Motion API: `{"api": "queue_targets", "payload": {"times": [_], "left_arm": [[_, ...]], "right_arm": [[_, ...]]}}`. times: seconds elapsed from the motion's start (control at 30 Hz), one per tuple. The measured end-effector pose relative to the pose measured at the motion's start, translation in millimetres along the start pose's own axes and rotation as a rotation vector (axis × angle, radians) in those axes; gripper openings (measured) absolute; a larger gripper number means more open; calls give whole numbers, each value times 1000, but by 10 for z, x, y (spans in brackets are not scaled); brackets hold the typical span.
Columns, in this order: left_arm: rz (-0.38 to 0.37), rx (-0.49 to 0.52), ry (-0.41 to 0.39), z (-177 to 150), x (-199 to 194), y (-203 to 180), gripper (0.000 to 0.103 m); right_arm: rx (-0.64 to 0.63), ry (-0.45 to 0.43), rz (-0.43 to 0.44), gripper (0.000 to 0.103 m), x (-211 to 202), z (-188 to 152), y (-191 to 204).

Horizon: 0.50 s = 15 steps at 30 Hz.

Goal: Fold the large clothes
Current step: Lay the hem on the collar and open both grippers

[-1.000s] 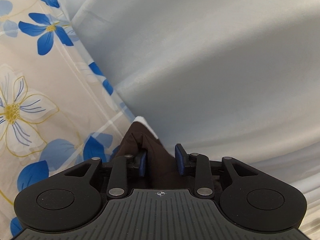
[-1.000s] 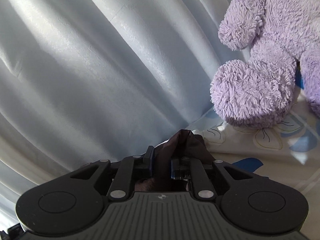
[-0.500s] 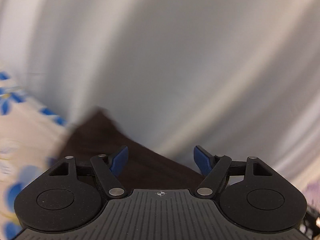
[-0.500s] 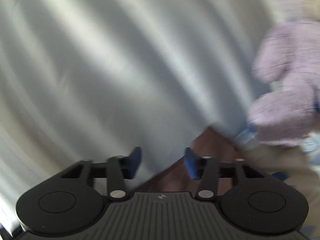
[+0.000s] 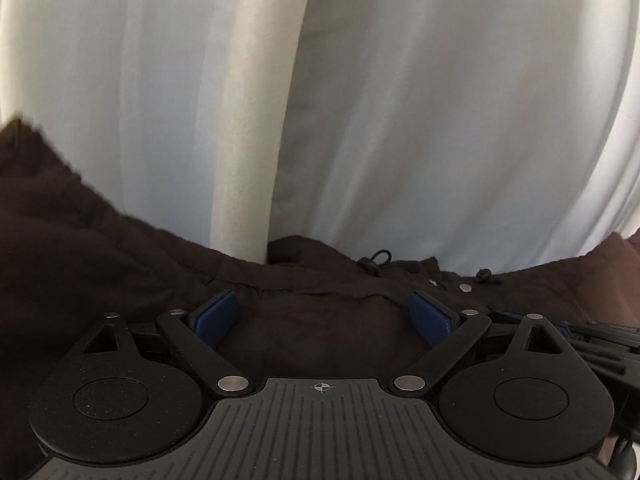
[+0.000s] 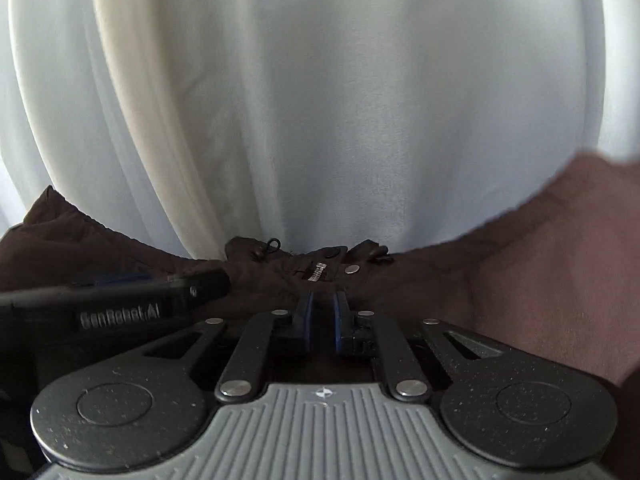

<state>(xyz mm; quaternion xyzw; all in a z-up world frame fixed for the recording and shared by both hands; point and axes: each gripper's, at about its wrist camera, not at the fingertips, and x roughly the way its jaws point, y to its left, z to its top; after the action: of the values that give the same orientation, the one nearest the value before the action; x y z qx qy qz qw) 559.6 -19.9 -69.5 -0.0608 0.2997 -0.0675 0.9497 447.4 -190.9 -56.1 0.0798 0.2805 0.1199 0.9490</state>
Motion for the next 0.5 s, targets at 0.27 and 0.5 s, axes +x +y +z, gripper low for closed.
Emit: {"api": "queue_targets", "payload": {"times": [0.27, 0.5], "left_arm": [[176, 58, -21, 157, -102, 663, 81], [161, -89, -36, 189, -162, 1359, 80]], "right_arm": [[-44, 45, -81, 0, 135, 270, -589], [125, 35, -173, 0, -78, 304, -1857]]}}
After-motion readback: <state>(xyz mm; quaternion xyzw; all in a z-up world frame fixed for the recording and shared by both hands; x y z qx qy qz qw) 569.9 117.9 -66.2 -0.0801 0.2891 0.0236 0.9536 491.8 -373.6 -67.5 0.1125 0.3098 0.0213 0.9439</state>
